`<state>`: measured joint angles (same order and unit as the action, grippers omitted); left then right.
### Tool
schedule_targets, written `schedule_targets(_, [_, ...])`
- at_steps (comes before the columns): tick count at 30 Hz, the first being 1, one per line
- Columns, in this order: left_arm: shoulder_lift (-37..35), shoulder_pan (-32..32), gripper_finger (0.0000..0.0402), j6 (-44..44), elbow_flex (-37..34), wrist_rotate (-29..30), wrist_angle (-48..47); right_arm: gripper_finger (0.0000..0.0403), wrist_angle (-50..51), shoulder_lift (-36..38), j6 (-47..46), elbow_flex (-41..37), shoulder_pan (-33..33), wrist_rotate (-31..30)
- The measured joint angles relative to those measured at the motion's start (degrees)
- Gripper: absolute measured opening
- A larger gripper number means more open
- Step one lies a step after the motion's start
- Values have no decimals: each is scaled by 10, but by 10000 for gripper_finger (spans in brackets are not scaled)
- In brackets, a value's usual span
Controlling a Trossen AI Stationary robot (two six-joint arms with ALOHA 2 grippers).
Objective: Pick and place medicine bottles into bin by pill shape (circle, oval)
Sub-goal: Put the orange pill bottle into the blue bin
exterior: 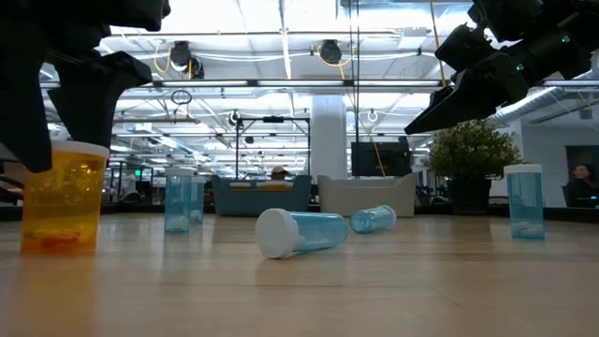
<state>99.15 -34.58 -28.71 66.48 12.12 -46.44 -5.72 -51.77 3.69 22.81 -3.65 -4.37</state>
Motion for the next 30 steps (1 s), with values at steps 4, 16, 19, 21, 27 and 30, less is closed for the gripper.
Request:
schedule_targets(4, [0, 6, 215, 5, 0, 0, 0, 325, 0, 0, 0, 0, 0, 0])
schedule_targets(16, [-6, 39, 215, 54, 19, -2, -5, 325, 0, 0, 0, 0, 0, 0])
schedule_targets(19, [-6, 48, 215, 65, 26, -5, -5, 325, 0, 0, 0, 0, 0, 0])
schedule_targets(21, [-6, 52, 222, 73, 32, -5, -10, 325, 0, 0, 0, 0, 0, 0])
schedule_targets(27, [-6, 66, 226, 109, 56, -6, -19, 325, 0, 0, 0, 0, 0, 0])
schedule_targets(30, [-6, 73, 217, 135, 80, -6, -37, 325, 0, 0, 0, 0, 0, 0])
